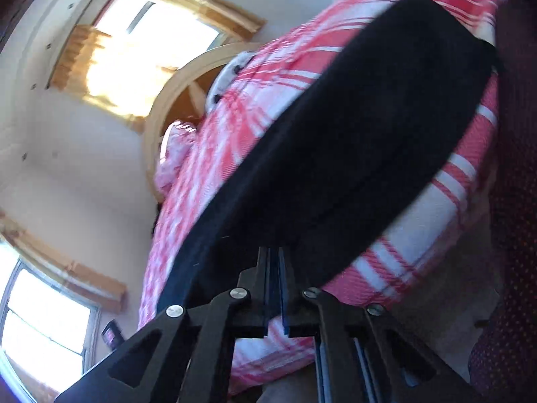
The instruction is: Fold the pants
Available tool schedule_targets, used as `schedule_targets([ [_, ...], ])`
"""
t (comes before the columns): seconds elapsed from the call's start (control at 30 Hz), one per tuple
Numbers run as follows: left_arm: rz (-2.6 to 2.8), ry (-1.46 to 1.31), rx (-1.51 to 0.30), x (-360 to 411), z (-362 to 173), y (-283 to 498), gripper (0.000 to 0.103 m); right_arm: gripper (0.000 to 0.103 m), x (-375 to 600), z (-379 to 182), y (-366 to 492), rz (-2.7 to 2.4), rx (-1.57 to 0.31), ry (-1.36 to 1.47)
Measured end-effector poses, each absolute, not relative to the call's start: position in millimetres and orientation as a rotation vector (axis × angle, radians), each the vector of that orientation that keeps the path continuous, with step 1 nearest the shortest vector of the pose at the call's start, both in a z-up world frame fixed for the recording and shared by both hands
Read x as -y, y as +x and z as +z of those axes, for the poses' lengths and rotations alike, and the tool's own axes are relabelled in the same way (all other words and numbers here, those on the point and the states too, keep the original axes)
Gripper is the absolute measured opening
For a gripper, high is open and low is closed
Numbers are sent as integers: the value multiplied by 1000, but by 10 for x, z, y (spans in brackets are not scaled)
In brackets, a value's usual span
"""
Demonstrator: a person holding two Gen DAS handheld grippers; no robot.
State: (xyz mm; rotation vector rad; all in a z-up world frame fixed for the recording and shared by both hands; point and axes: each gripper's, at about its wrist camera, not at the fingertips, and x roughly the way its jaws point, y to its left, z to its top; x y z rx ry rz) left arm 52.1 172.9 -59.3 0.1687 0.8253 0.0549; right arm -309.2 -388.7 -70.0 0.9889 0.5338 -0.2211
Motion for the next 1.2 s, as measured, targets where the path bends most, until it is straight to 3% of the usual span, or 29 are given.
schedule_targets([
  [0.03,55,143,-831,-1755,-596,511,103,20,3907,-722,-3095,-256,-529,985],
  [0.1,58,125,-831,-1762,-602,489,103,54,3933,-699,-3132,-301,-481,982],
  [0.17,64,141,-817,-1733,-598,461,103,64,3928,-651,-3158,-338,-438,972],
  [0.27,76,168,-806,-1691,-603,456,103,64,3935,-644,-3076,-419,-425,980],
  [0.3,78,170,-806,-1688,-604,458,103,60,3911,-625,-3016,-442,-427,965],
  [0.33,77,168,-807,-1695,-601,462,103,50,3878,-590,-2943,-457,-440,926],
  [0.37,74,166,-809,-1695,-602,462,103,14,3856,-567,-2863,-448,-453,889],
  [0.4,66,160,-814,-1702,-604,471,103,3,3858,-591,-2789,-411,-480,900],
  [0.73,32,235,-843,-1644,-590,582,103,3,4203,-173,-3258,-388,-479,860],
  [0.87,46,271,-822,-1615,-583,533,103,5,4203,-600,-3074,-288,-651,930],
  [0.93,49,260,-825,-1629,-580,539,103,7,4257,-782,-3215,-252,-609,1068],
  [1.07,54,225,-844,-1651,-584,570,103,49,4358,-504,-3556,-311,-509,1032],
  [1.2,62,214,-850,-1648,-588,568,103,50,4671,-123,-3915,-471,-360,940],
])
